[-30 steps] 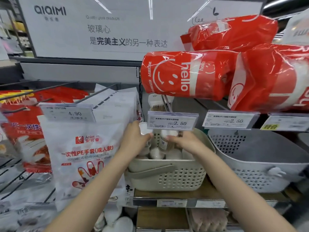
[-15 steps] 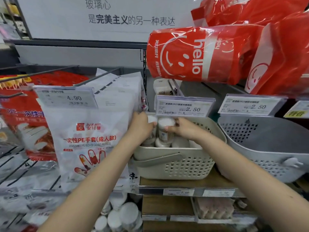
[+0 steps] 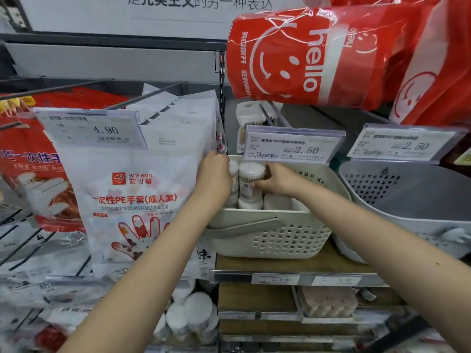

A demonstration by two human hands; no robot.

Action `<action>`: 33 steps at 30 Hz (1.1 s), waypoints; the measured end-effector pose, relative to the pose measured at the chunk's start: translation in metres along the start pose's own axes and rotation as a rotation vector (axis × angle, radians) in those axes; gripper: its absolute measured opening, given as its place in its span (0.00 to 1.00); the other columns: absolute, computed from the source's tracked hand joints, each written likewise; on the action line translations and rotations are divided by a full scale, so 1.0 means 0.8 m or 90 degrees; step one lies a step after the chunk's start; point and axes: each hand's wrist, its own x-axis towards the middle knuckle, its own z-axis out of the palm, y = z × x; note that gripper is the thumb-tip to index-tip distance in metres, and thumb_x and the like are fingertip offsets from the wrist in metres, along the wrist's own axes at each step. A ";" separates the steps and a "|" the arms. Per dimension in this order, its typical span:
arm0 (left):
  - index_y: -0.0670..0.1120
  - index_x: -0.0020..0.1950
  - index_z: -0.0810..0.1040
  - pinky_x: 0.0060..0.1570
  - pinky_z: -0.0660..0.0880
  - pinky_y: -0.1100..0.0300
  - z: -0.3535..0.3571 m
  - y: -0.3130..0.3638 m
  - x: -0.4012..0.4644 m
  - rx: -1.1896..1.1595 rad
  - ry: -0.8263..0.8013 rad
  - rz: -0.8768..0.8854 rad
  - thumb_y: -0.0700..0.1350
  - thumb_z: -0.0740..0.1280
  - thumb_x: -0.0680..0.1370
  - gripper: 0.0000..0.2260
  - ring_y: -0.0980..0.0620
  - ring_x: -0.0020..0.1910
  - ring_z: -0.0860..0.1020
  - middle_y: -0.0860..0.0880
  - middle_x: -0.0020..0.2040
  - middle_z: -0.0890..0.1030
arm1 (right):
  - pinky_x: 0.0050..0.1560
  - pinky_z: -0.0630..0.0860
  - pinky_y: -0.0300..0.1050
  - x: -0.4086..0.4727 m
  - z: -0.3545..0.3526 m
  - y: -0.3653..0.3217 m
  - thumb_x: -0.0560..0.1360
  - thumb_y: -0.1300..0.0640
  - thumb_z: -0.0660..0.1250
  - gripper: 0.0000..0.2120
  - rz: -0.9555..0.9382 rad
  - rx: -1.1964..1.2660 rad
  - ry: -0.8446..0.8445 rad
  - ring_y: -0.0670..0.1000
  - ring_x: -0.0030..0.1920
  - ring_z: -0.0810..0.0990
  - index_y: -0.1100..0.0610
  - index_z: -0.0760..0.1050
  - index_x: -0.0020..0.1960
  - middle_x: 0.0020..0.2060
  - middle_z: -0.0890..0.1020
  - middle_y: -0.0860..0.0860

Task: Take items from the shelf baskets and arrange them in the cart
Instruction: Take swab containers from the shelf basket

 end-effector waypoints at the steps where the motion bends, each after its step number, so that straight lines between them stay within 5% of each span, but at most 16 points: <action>1: 0.38 0.56 0.78 0.51 0.73 0.50 0.000 0.000 0.000 0.001 0.000 -0.002 0.32 0.60 0.75 0.12 0.39 0.54 0.75 0.39 0.57 0.77 | 0.62 0.73 0.52 0.001 0.001 0.000 0.71 0.61 0.74 0.27 0.009 0.007 0.004 0.54 0.62 0.74 0.58 0.69 0.67 0.62 0.76 0.55; 14: 0.38 0.57 0.74 0.54 0.74 0.46 -0.002 0.002 -0.003 -0.005 -0.045 0.025 0.29 0.58 0.73 0.15 0.39 0.58 0.74 0.40 0.59 0.75 | 0.64 0.71 0.47 0.006 0.003 0.008 0.71 0.60 0.74 0.29 0.026 -0.020 0.012 0.53 0.63 0.73 0.57 0.68 0.68 0.64 0.75 0.54; 20: 0.38 0.55 0.74 0.51 0.74 0.46 -0.008 0.007 -0.008 -0.026 -0.021 0.037 0.31 0.61 0.74 0.11 0.39 0.55 0.74 0.40 0.56 0.76 | 0.34 0.69 0.23 -0.006 -0.006 0.006 0.74 0.64 0.70 0.18 0.054 0.045 -0.027 0.41 0.42 0.74 0.59 0.73 0.63 0.44 0.77 0.44; 22: 0.38 0.58 0.74 0.52 0.73 0.47 -0.013 0.014 -0.010 -0.016 -0.014 0.048 0.35 0.63 0.76 0.11 0.40 0.56 0.74 0.40 0.57 0.77 | 0.43 0.72 0.26 -0.013 -0.015 0.006 0.75 0.63 0.68 0.12 0.053 0.059 -0.014 0.42 0.45 0.76 0.55 0.76 0.57 0.46 0.79 0.45; 25: 0.42 0.62 0.75 0.51 0.73 0.52 -0.023 0.028 -0.023 -0.014 -0.020 0.067 0.41 0.64 0.77 0.14 0.43 0.57 0.75 0.42 0.58 0.77 | 0.43 0.71 0.27 -0.038 -0.029 -0.002 0.75 0.61 0.69 0.08 0.026 0.005 0.038 0.41 0.44 0.76 0.48 0.74 0.46 0.44 0.78 0.43; 29: 0.46 0.67 0.73 0.54 0.71 0.55 -0.034 0.042 -0.064 0.001 -0.032 0.131 0.45 0.64 0.78 0.17 0.47 0.60 0.74 0.46 0.62 0.77 | 0.63 0.72 0.48 -0.087 -0.041 -0.004 0.76 0.52 0.67 0.18 -0.020 -0.123 0.058 0.49 0.61 0.75 0.52 0.72 0.65 0.61 0.77 0.49; 33: 0.45 0.70 0.71 0.60 0.69 0.57 -0.043 0.050 -0.127 0.029 0.012 0.193 0.46 0.64 0.78 0.20 0.50 0.65 0.70 0.49 0.66 0.74 | 0.62 0.65 0.40 -0.158 -0.040 -0.001 0.78 0.53 0.64 0.17 -0.170 -0.201 0.155 0.44 0.63 0.70 0.54 0.72 0.66 0.63 0.75 0.48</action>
